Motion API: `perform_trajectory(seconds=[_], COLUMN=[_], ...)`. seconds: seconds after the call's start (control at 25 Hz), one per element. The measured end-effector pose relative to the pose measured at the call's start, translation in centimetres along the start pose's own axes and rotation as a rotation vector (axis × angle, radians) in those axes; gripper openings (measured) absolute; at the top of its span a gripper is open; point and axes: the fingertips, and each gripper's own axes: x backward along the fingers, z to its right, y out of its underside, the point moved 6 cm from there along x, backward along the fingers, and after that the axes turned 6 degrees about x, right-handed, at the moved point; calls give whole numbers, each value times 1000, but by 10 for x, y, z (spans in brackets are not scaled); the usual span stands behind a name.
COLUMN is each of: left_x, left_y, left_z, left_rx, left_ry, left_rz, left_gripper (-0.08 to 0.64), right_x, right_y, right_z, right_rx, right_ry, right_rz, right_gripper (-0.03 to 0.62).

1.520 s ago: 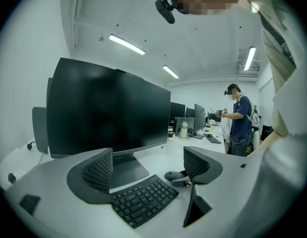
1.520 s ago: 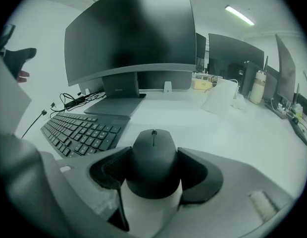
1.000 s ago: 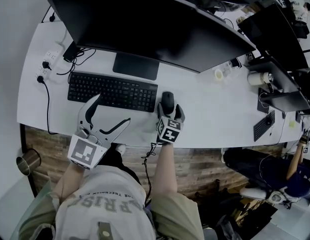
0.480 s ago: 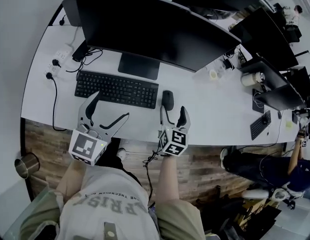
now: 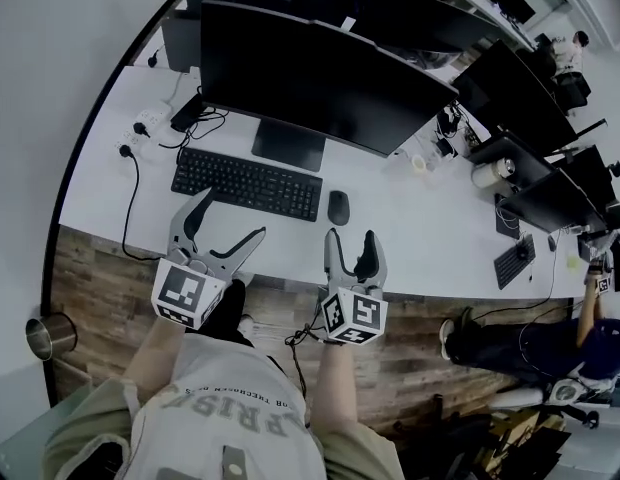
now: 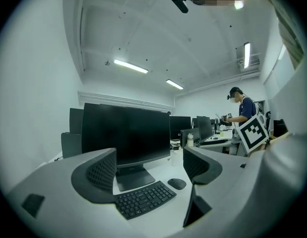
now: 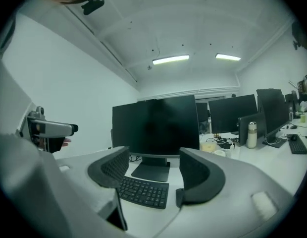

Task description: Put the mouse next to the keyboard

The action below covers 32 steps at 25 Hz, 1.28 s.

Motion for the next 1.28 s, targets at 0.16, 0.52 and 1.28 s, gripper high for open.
perform_trajectory(seconds=[0.16, 0.52, 1.28], left_x=[16, 44, 82], left_y=[-5, -19, -31], left_z=[5, 22, 48], left_rx=[-14, -58, -77], left_ry=[1, -36, -41], left_rz=[23, 89, 218], left_gripper=[422, 174, 11], right_x=[25, 68, 121], right_y=[-18, -38, -69], right_z=[-14, -25, -51], right_rx=[25, 56, 138], right_ry=[7, 47, 44], right_rz=[48, 123, 247], right_gripper=[237, 71, 0])
